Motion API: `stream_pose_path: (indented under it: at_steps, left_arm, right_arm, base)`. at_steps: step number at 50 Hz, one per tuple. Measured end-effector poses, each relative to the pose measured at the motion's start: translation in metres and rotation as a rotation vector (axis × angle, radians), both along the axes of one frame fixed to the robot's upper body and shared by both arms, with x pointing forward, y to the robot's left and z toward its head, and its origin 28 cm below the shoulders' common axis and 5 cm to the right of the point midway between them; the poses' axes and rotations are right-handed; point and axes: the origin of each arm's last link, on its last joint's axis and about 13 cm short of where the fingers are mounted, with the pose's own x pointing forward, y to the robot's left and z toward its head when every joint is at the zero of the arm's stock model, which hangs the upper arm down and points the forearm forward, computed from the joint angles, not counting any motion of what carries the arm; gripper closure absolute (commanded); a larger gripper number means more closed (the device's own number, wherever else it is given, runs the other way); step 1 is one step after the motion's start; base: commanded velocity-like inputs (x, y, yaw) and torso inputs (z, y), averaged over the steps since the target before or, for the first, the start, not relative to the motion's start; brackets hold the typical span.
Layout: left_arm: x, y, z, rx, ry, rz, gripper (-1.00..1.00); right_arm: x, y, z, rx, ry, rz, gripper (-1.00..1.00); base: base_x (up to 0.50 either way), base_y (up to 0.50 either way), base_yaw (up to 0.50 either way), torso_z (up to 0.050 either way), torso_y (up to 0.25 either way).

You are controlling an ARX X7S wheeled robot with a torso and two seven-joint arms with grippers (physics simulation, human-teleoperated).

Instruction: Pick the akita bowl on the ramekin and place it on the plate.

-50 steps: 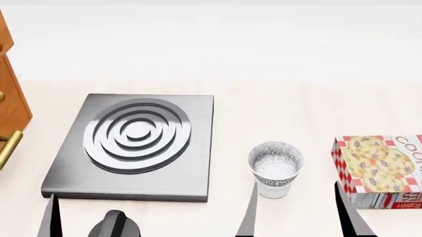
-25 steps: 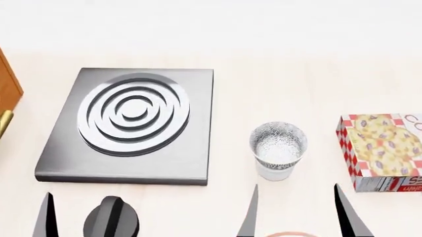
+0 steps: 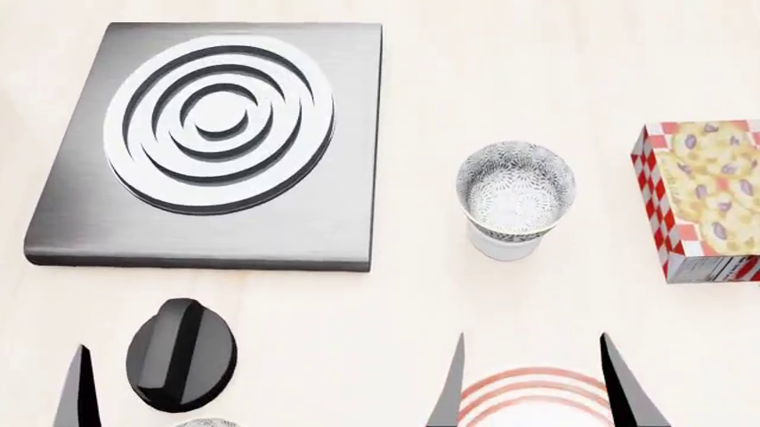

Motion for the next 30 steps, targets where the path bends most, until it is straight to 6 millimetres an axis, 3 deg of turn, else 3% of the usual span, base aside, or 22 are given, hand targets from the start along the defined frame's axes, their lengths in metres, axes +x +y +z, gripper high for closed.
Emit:
stream_pose_path:
  at_steps: [19,30]
  left_arm:
    - [0.001,-0.001,0.0,-0.022,0.018,0.009,-1.0]
    - [0.002,-0.002,-0.003,-0.021,0.032,-0.018,-1.0]
  right_arm:
    - [0.0,-0.001,0.003,0.009,-0.002,0.002,-1.0]
    - [0.014,-0.016,0.04,-0.02,-0.057,0.124,-1.0]
  base:
    - [0.0,0.0,0.0,0.0,0.0]
    - [0.0,0.0,0.0,0.0,0.0]
